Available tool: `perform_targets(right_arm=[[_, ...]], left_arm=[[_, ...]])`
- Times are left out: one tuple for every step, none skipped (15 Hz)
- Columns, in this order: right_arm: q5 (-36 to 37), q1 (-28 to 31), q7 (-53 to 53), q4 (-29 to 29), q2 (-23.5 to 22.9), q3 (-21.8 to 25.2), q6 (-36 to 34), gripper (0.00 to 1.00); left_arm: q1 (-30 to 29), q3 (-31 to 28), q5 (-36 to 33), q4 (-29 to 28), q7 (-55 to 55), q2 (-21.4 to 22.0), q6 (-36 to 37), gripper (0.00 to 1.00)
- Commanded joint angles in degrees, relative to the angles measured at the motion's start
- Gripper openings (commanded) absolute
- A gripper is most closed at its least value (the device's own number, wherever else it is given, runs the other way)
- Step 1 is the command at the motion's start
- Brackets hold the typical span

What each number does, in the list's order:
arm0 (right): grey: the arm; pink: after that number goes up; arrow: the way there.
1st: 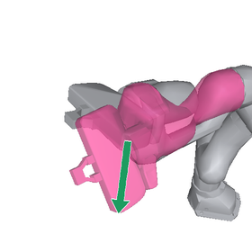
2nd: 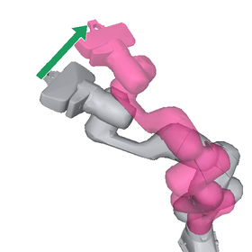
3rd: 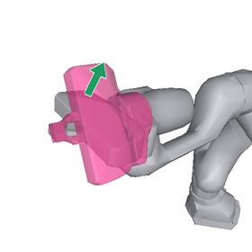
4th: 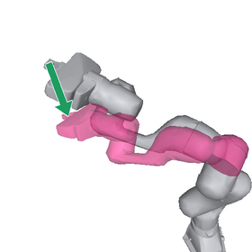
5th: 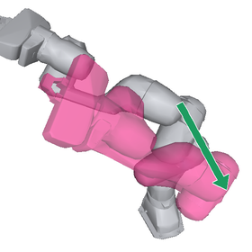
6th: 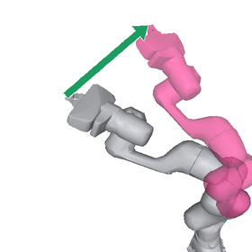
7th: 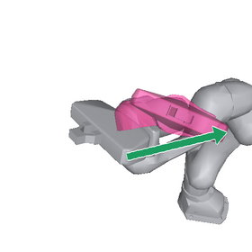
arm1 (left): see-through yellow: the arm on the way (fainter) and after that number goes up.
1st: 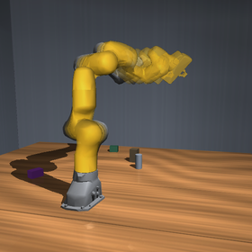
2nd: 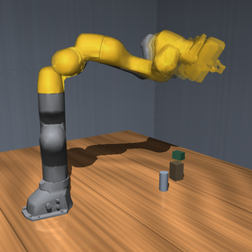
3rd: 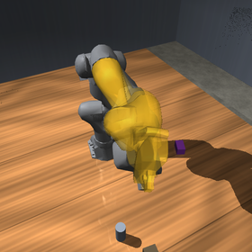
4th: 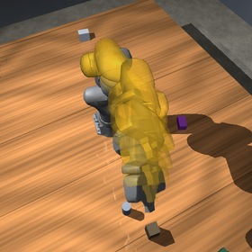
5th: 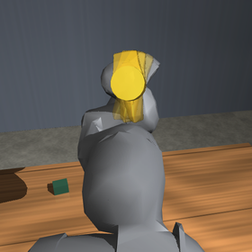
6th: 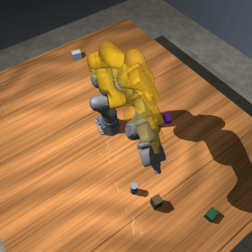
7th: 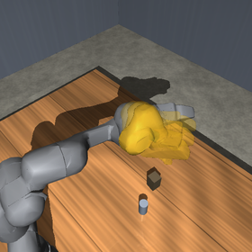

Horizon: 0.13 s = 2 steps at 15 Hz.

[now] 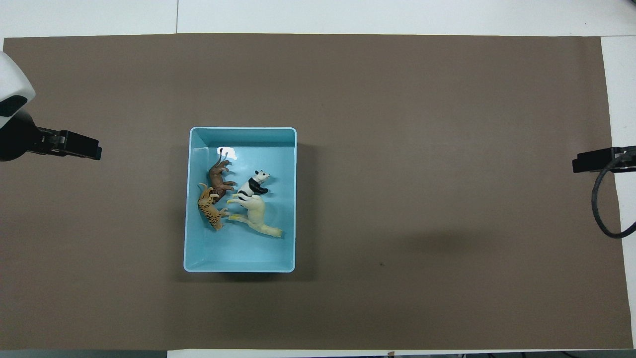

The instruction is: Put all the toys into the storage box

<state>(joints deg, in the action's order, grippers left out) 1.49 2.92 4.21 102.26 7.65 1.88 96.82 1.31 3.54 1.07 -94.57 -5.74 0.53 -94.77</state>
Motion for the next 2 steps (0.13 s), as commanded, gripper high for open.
perform_targets(right_arm=[[0.0,1.6,0.4,0.6,0.7,-0.9,0.5,1.0],[-0.1,1.5,0.5,0.6,0.7,-0.9,0.4,1.0]], left_arm=[[0.9,-0.6,-0.9,0.4,-0.5,0.3,0.7,1.0],[0.9,-0.6,-0.9,0.4,-0.5,0.3,0.7,1.0]])
